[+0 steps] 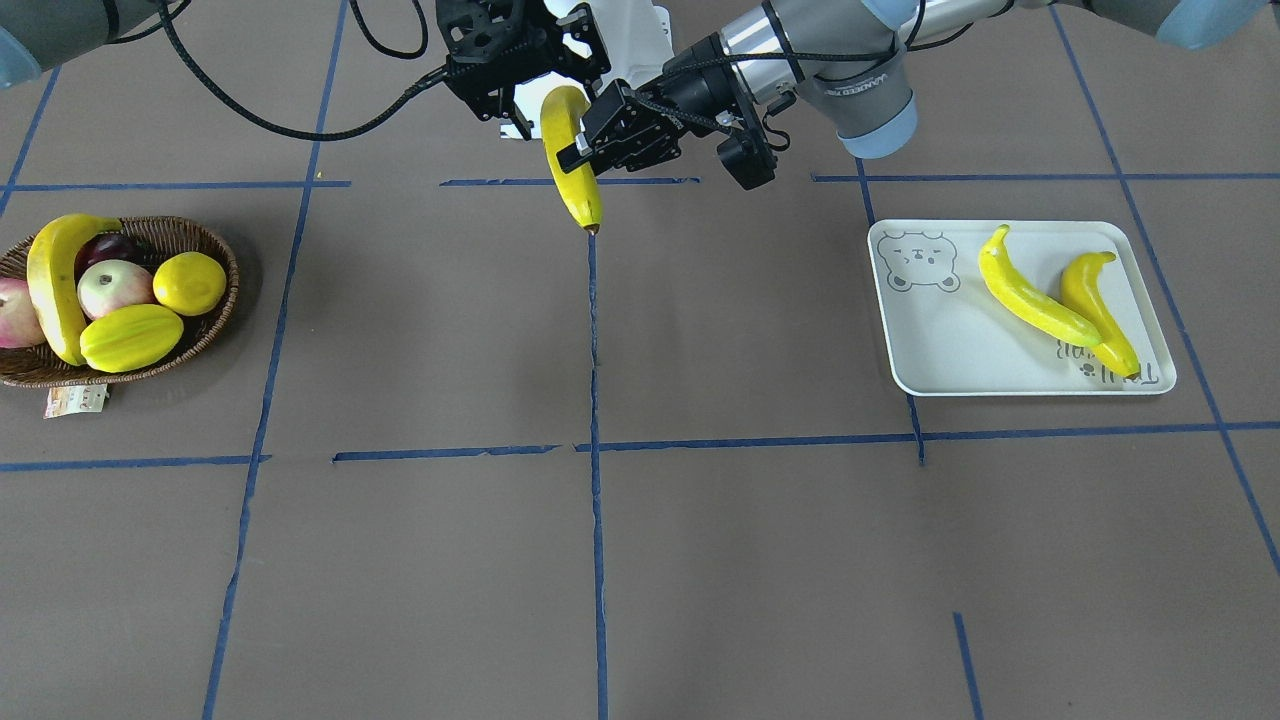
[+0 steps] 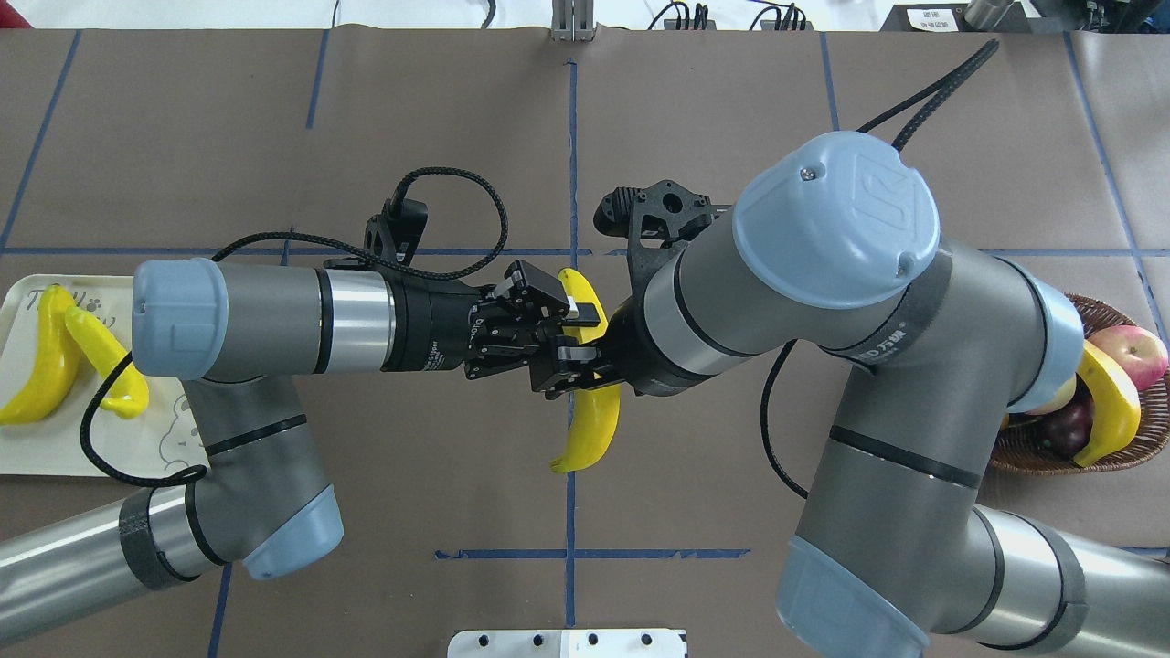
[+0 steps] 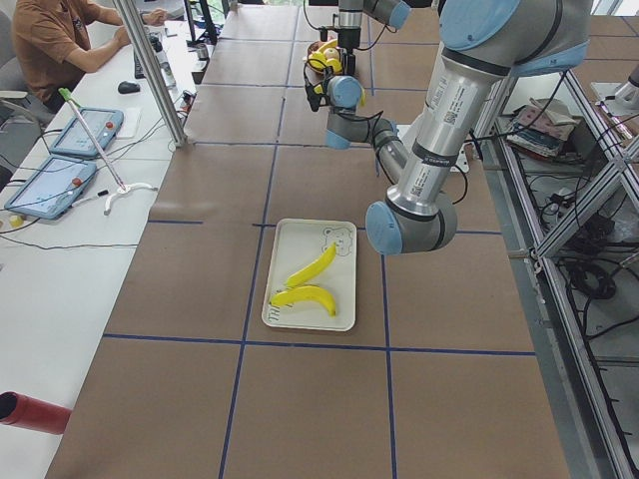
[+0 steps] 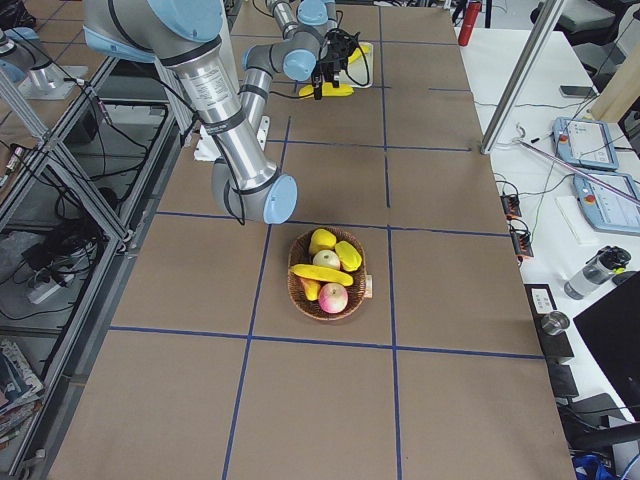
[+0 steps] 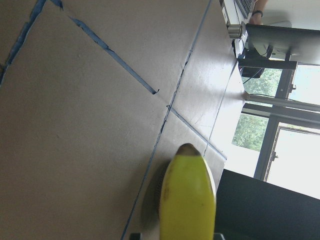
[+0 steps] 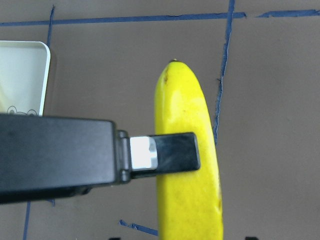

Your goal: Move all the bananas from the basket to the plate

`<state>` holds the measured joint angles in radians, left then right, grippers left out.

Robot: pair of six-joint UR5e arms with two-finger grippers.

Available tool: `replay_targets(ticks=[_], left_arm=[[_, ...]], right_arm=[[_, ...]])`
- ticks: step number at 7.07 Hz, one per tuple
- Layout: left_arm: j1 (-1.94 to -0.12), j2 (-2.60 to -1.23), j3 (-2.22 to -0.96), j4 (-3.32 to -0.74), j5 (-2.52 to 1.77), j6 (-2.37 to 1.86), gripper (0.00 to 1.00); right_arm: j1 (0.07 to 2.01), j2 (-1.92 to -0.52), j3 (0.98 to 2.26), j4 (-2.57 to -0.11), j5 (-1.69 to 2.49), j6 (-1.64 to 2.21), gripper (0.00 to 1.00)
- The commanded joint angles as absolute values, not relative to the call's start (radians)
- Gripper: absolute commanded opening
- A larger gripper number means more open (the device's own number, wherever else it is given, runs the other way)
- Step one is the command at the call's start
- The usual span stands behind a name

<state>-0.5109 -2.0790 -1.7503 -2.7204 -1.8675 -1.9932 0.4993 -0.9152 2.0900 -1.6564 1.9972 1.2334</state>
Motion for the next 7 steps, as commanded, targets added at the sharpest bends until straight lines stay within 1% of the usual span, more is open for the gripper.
replay_targets(ticks=[1,3,4,5,6,7], left_arm=[[-0.511,-2.075,-1.749,-2.712,-1.867,-1.991,0.0],[-0.526,-2.075,-1.759,-2.547,-1.867,-1.987,0.0],[-0.55,-2.06,-1.769,-2.478,-1.867,-1.944,0.0],[-0.577,-2.015,-1.823,-2.341,-1.867,-1.883,0.0],[-0.587,-1.988,-1.92,-2.146,-1.867,-1.782,0.0],[-0.601,-1.955,-1.987,-1.979,-1.861,-1.684,0.0]], right_arm=[[0.499,-0.92,2.098,-1.624,1.999,1.267,1.0],[0.515,-0.94,2.167,-1.634,2.003,1.269,1.0],[0.541,-0.981,2.201,-1.634,2.0,1.267,1.0],[0.564,-1.018,2.239,-1.634,2.0,1.267,1.0],[0.575,-1.05,2.258,-1.634,2.0,1.266,1.0],[0.581,-1.06,2.264,-1.632,2.005,1.262,1.0]])
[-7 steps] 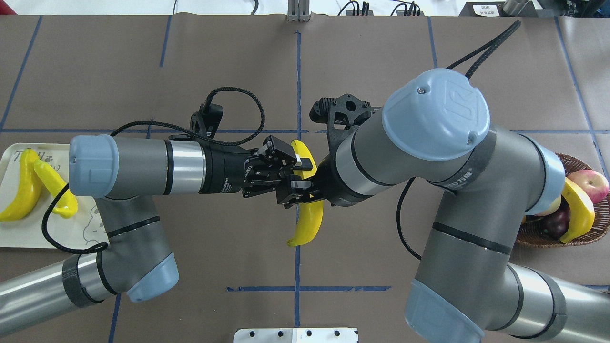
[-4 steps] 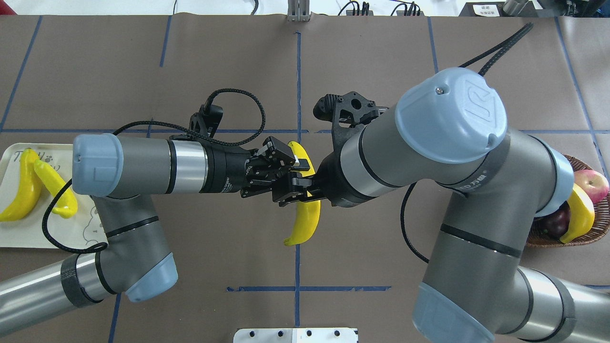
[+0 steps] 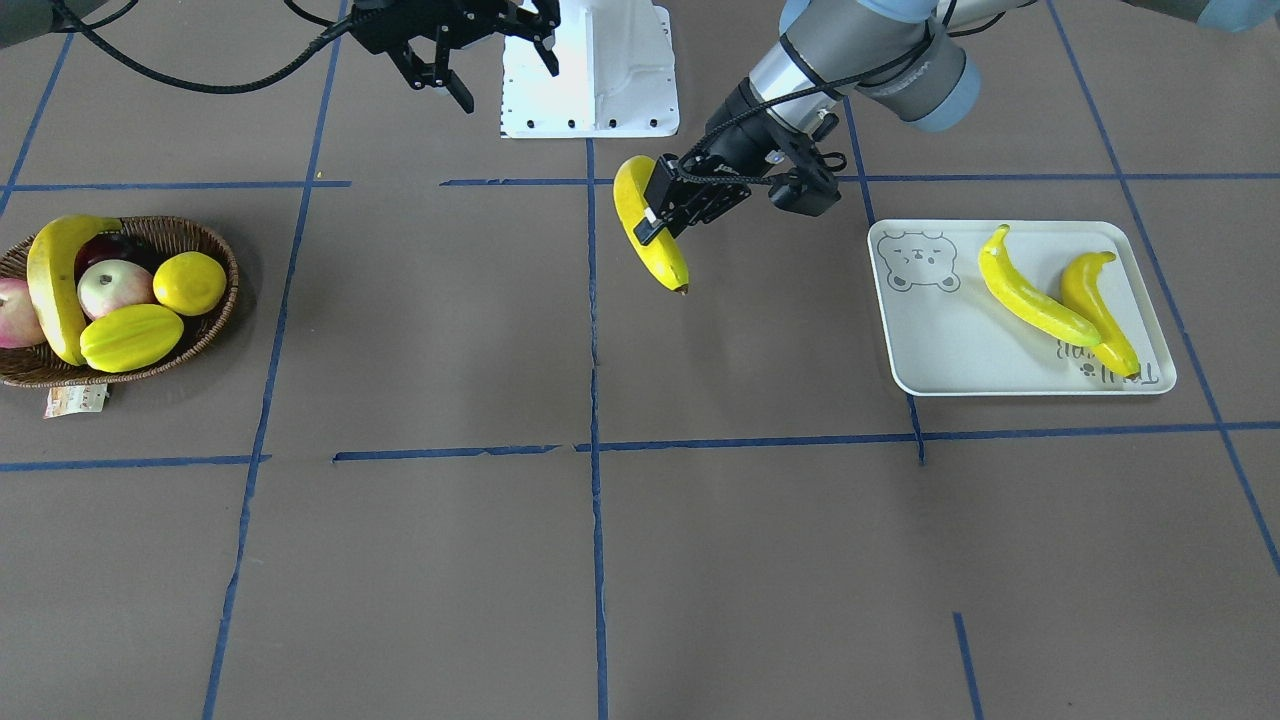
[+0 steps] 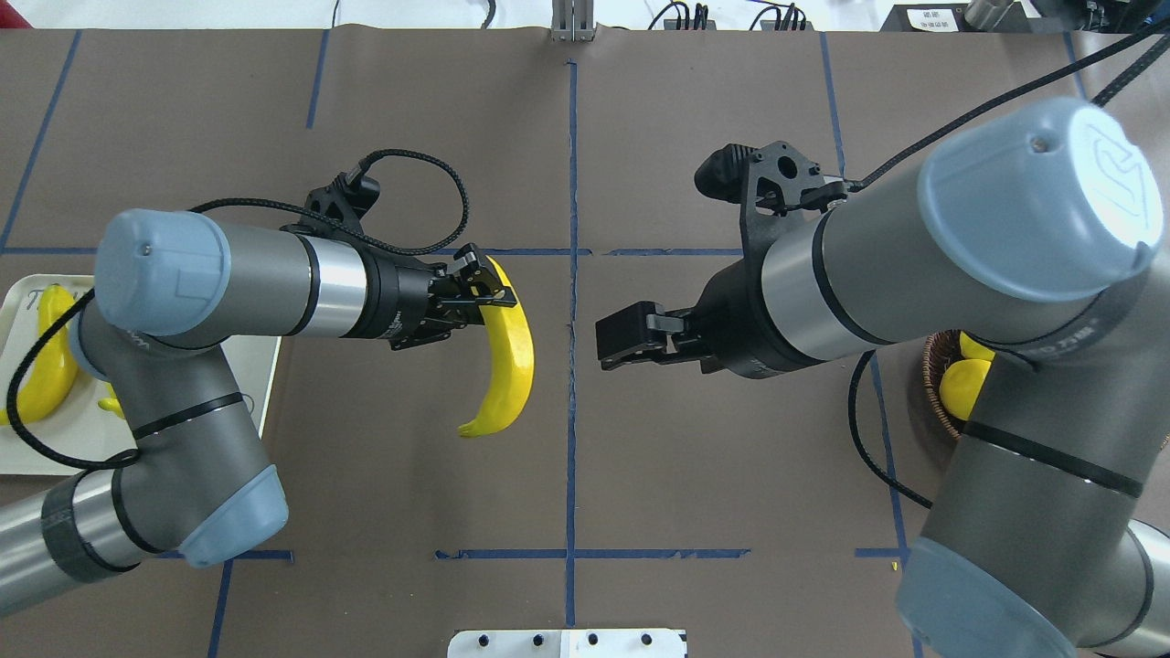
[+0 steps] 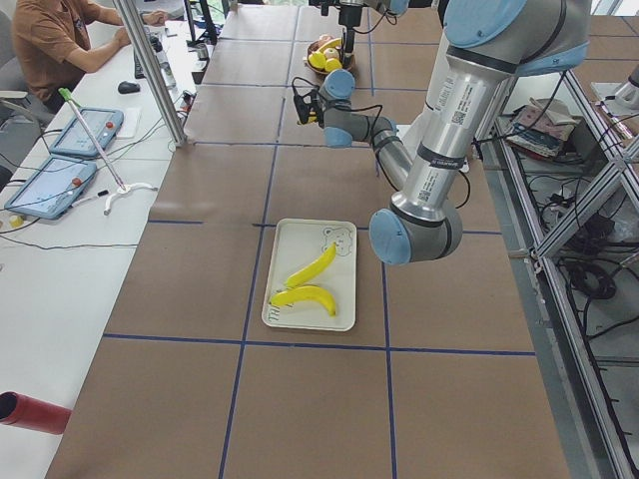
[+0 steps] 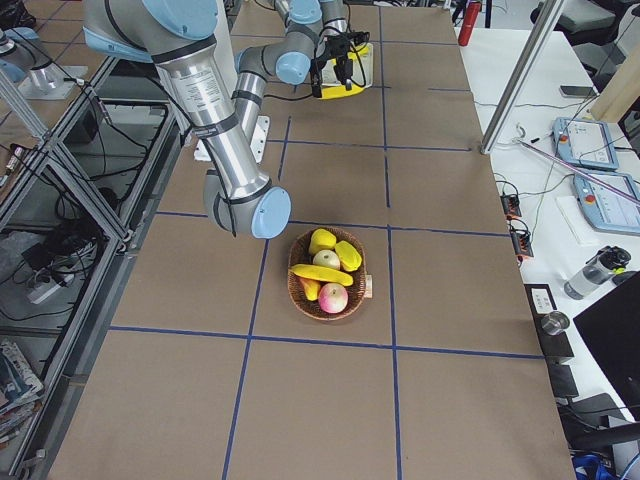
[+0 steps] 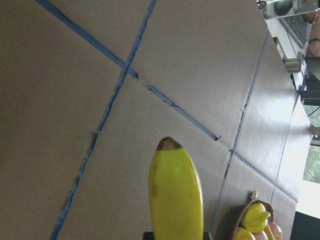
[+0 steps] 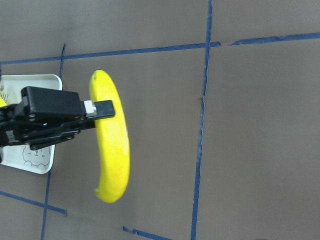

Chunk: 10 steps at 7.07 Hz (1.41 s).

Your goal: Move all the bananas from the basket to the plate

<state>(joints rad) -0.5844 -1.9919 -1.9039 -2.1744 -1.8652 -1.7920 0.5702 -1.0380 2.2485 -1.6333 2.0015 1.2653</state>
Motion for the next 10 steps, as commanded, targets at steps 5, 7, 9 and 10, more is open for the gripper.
replay_targets(ticks=[5,7,9,10], left_arm=[[-0.713,-1.649,-1.962,-1.95,-1.865,-1.433,0.0],[-0.729,-1.629,-1.912,-1.951,-1.864,-1.431,0.0],[-0.741,-1.628,-1.844,-1.954,-1.862,-1.404,0.0],[-0.756,-1.626,-1.812,-1.995,-1.862,-1.378,0.0]], right_arm=[[0.624,-1.144,2.261,-1.632,1.951,1.264,1.0],[0.623,-1.141,2.26,-1.632,1.95,1.267,1.0],[0.623,-1.141,2.26,-1.632,1.951,1.267,1.0],[0.623,-1.141,2.258,-1.632,1.951,1.267,1.0]])
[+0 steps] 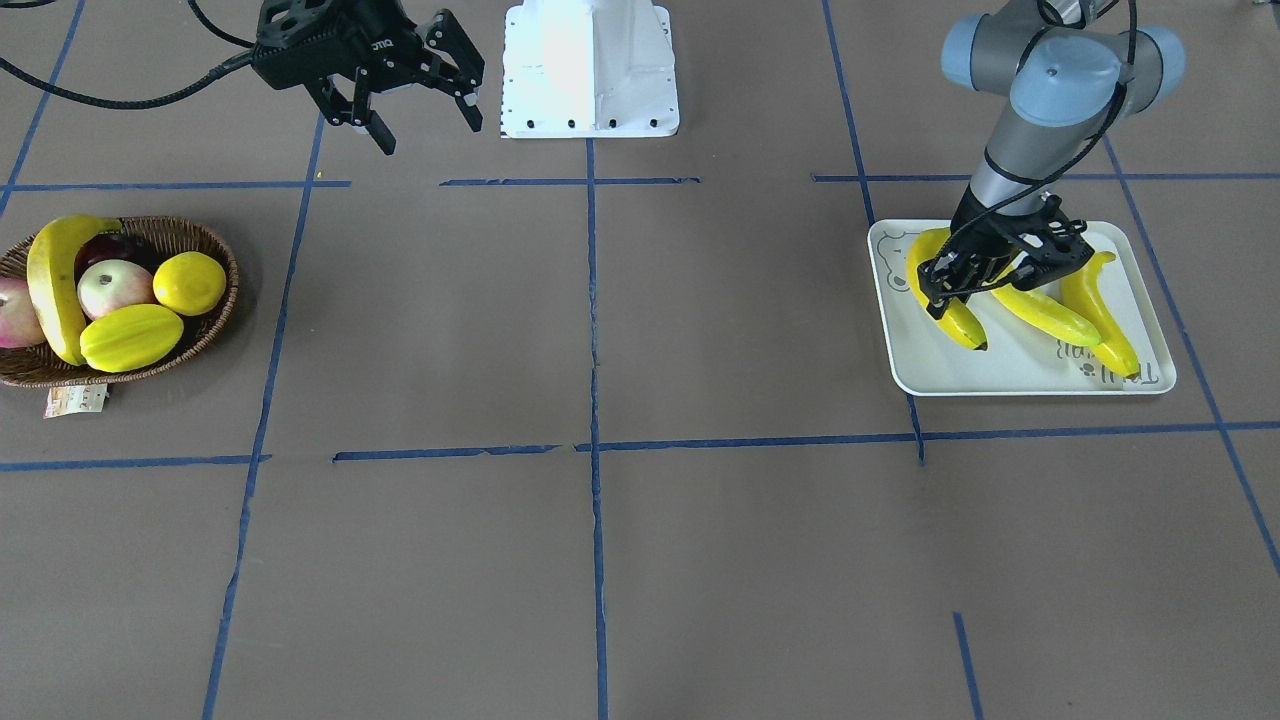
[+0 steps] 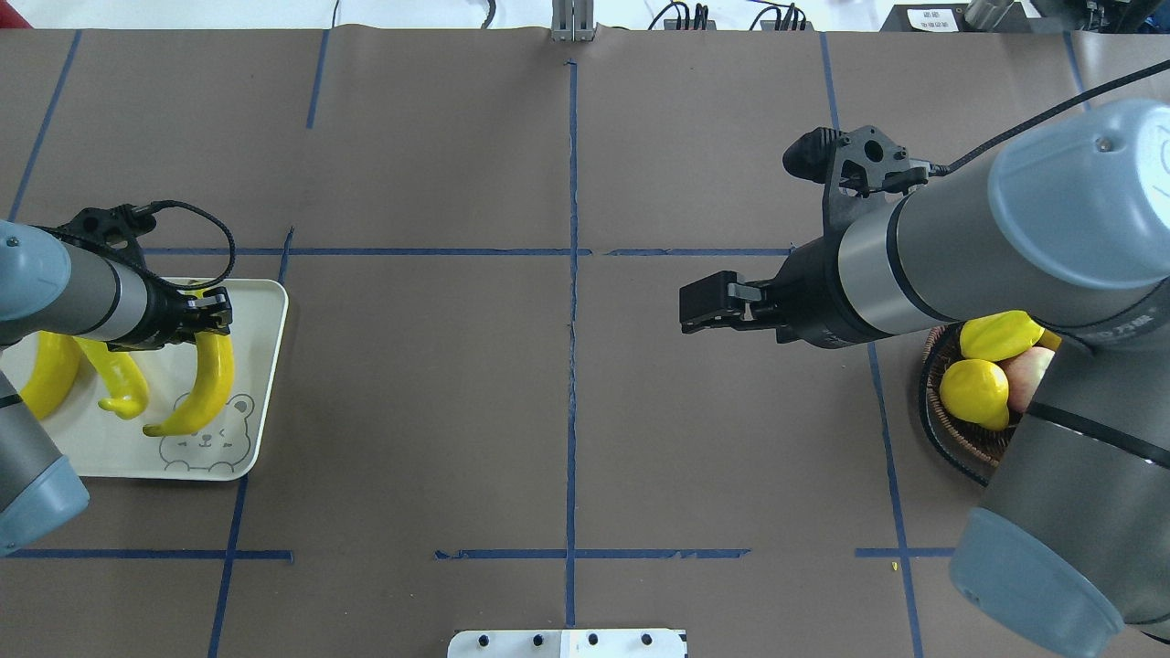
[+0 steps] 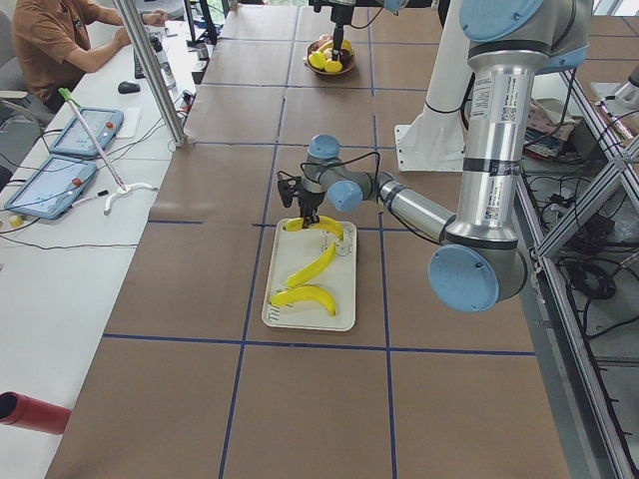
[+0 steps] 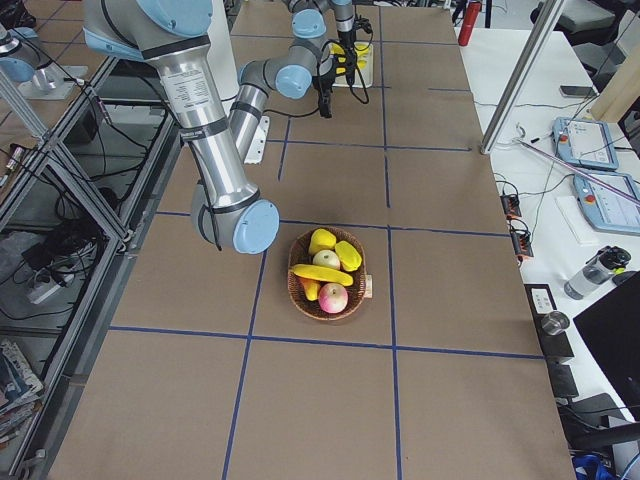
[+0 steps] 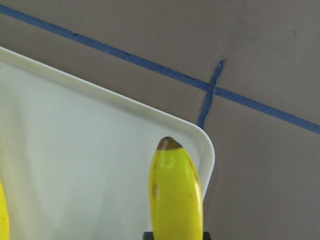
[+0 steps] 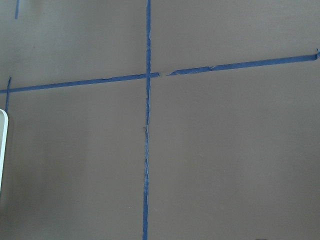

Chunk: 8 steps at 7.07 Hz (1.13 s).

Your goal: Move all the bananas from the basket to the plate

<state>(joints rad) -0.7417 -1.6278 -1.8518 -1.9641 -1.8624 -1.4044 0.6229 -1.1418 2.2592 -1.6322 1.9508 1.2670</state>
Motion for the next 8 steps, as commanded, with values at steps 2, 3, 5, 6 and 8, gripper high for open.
replay_targets(ticks=[2,3,5,6,8], left_arm=[[-0.788,-1.576,-1.763,-2.086,-1.862,-1.347,0.0],[-0.81,-1.545,-1.761,-2.097,-1.864,-1.301,0.0],[-0.827,-1.543,-1.776,-2.097,-1.868,-1.299,0.99],[-0.828,-1.542,-1.785,-2.097,-1.87,-1.301,0.99],[-0.83,-1.542,-1.839,-2.095,-1.919,-1.301,0.99]], right_arm=[[0.623,-1.14,2.26,-1.632,1.953,1.267,1.0],[0.623,-1.14,2.26,-1.634,1.953,1.267,1.0],[0.624,-1.14,2.261,-1.634,1.953,1.267,1.0],[0.626,-1.141,2.264,-1.634,1.953,1.267,1.0],[0.633,-1.175,2.27,-1.634,1.95,1.267,1.0]])
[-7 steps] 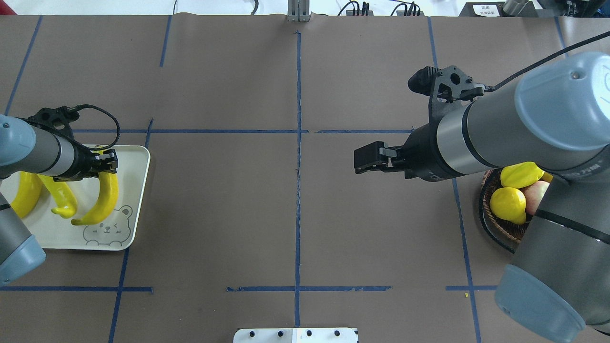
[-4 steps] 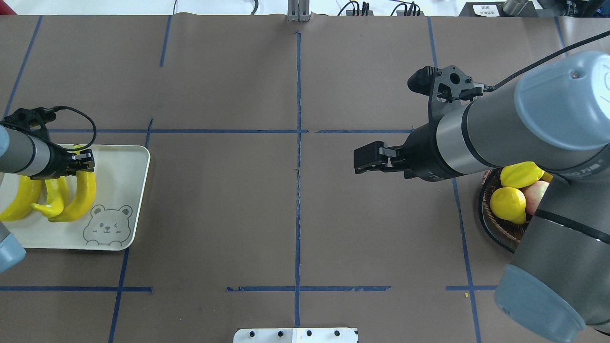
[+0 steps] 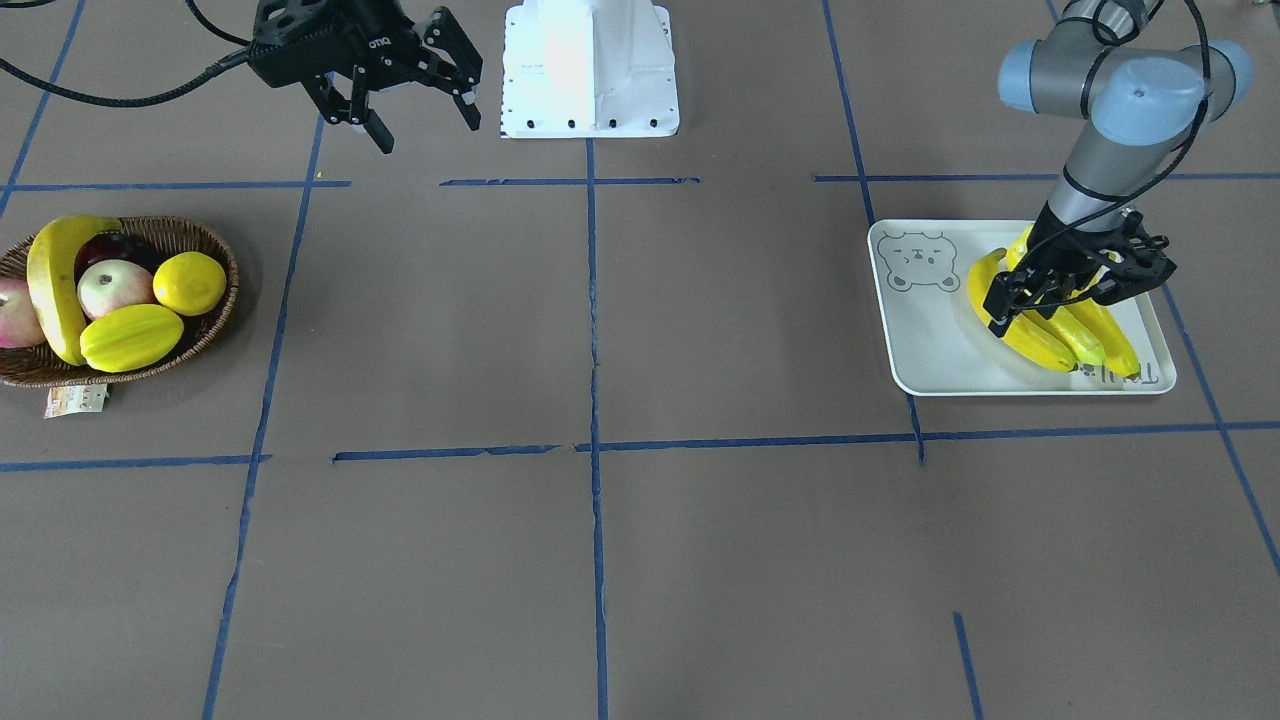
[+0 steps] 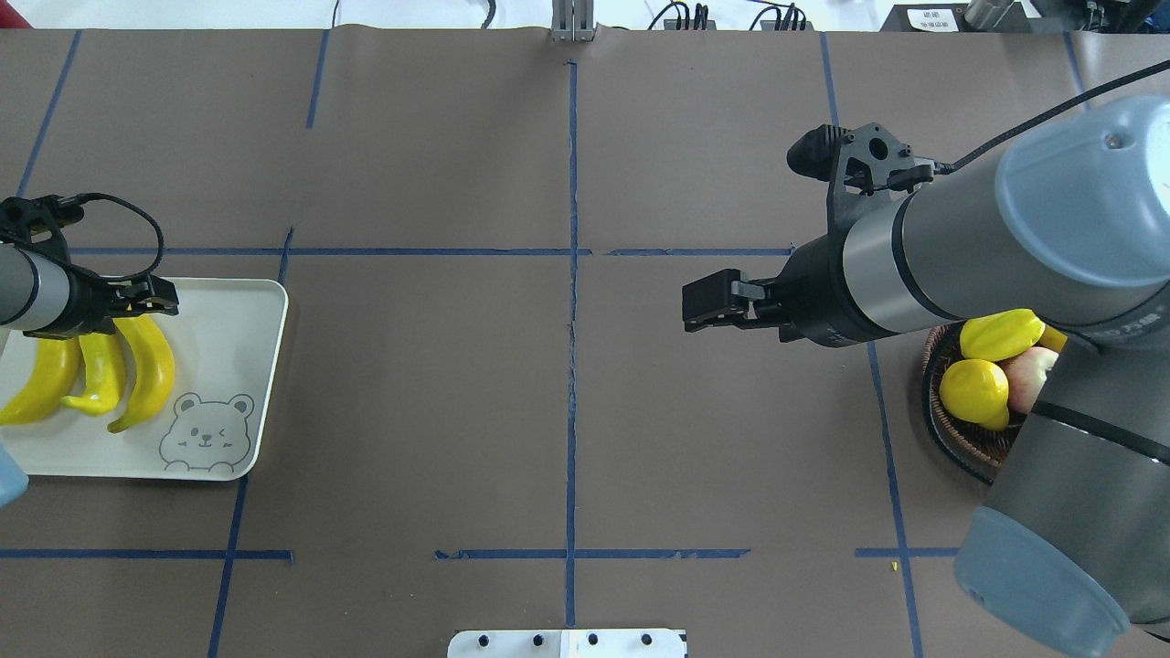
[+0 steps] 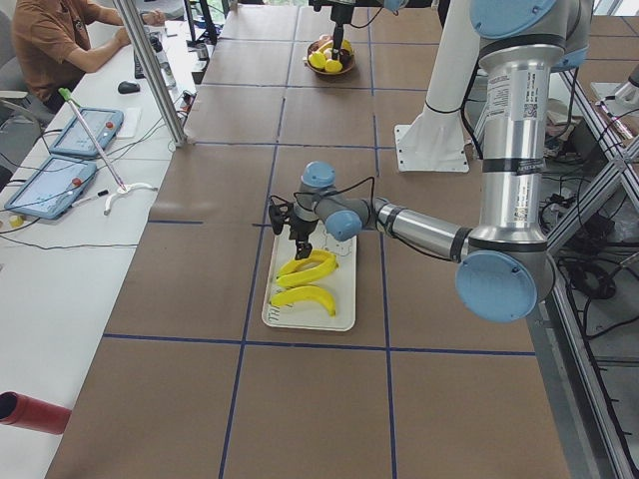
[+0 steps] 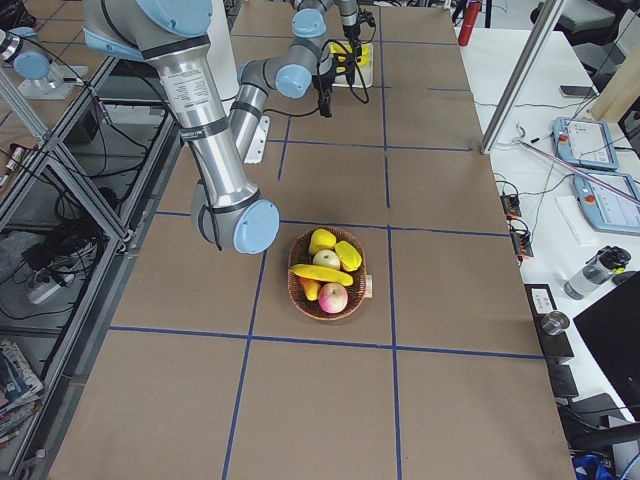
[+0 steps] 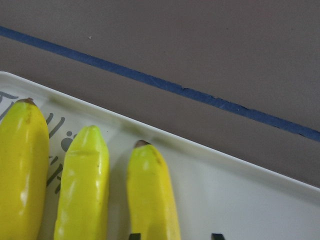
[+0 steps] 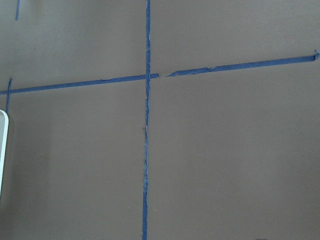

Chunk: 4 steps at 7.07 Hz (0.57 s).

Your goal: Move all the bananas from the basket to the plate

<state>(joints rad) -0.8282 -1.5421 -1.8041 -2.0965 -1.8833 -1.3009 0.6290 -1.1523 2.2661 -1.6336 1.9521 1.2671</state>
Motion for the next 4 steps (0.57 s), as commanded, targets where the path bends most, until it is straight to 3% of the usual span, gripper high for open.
replay_targets(ticks=[1,4], left_arm=[[-0.872,-1.551,-1.882,-2.086,-1.999,-1.304,0.99],[-0.903,-1.644,-1.977,-1.964,-2.092,-1.333,1.0]], right_arm=[[0.634,-1.251,2.292,-1.625,1.936,1.25,1.0],[0.717,-1.466,2.359,-1.621,1.945,1.012,1.0]])
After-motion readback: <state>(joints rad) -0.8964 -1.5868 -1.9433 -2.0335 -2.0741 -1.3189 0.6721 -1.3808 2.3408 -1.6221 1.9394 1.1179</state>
